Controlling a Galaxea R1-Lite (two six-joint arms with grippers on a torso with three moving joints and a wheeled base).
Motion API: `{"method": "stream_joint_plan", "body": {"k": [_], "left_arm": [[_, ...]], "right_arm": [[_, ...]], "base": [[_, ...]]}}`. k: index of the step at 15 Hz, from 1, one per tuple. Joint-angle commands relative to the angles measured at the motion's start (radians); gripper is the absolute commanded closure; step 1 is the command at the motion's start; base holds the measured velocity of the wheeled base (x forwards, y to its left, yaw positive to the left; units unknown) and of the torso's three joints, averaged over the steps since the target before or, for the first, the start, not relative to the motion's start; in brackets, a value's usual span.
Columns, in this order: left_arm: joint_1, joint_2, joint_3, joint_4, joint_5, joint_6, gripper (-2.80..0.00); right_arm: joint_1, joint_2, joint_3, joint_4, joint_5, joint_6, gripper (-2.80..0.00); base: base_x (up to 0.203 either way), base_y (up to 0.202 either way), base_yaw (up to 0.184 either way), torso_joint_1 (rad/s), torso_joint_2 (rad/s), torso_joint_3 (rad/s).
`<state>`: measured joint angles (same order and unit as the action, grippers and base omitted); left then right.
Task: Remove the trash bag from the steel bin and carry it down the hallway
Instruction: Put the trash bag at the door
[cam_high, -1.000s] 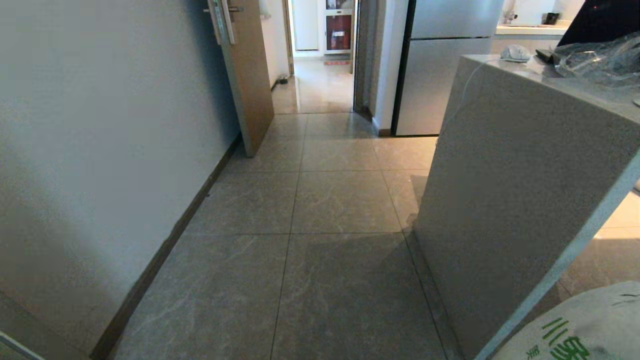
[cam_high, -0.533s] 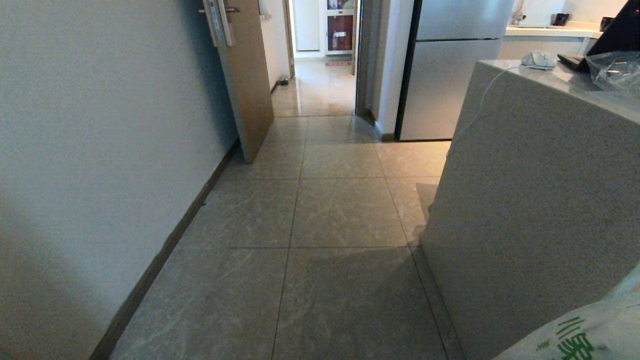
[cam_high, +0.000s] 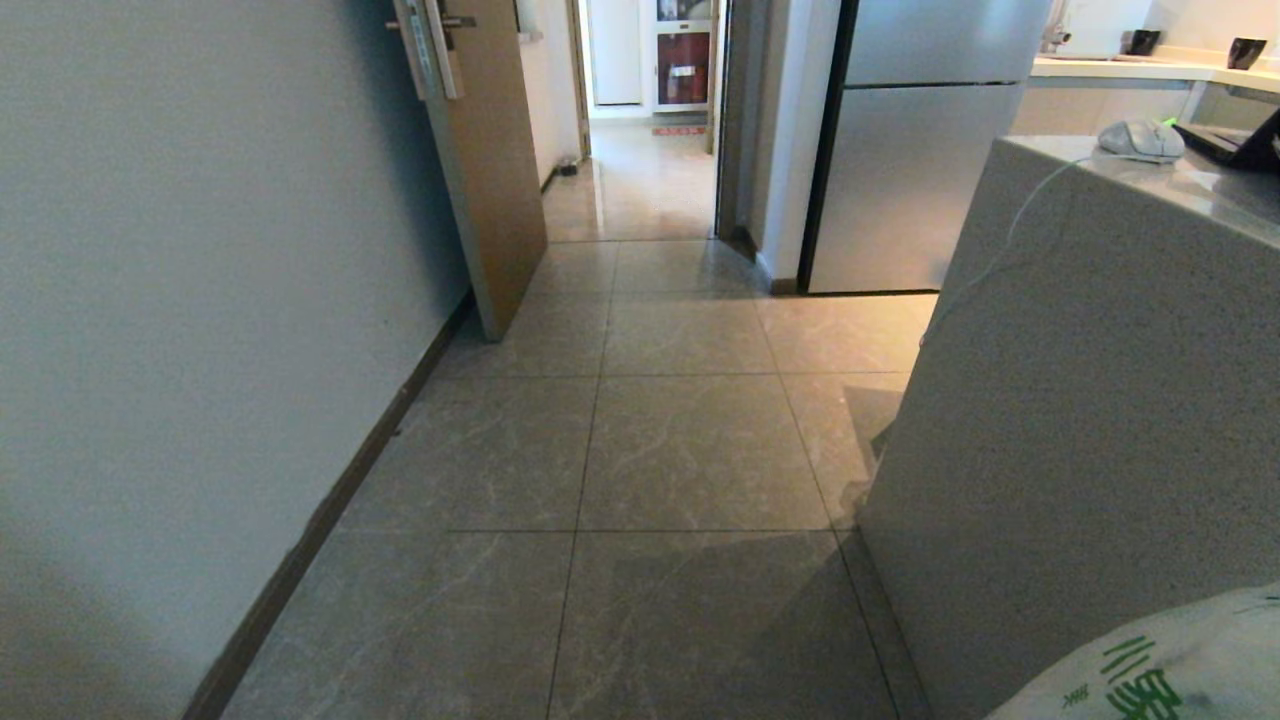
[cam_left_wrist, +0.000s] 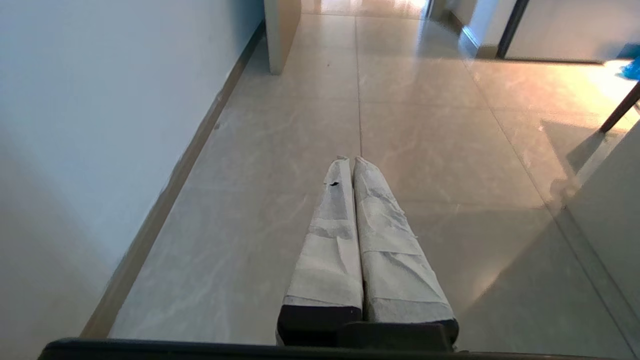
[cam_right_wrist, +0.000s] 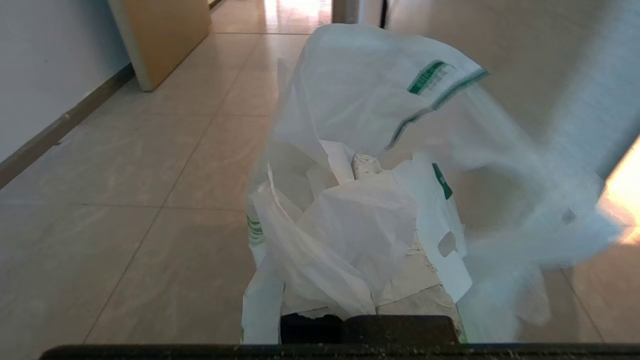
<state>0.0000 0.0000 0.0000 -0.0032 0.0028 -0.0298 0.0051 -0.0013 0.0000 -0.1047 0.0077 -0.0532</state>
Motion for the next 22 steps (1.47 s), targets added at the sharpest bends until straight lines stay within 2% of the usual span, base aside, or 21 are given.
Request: {"method": "stream_joint_plan", "body": {"k": [1, 22], "left_arm": [[0.000, 0.000, 0.002, 0.000, 0.000, -0.001, 0.00], [0.000, 0.000, 0.000, 0.000, 0.000, -0.001, 0.00]], "right_arm": [[0.001, 0.001, 0.040, -0.001, 0.000, 0.000, 0.00], [0.001, 0.001, 0.040, -0.001, 0.000, 0.000, 0.00]], "base": [[0.181, 0.000, 0.003, 0.002, 0.00, 0.002], [0.191, 0.000, 0.001, 0.002, 0.00, 0.003]]}}
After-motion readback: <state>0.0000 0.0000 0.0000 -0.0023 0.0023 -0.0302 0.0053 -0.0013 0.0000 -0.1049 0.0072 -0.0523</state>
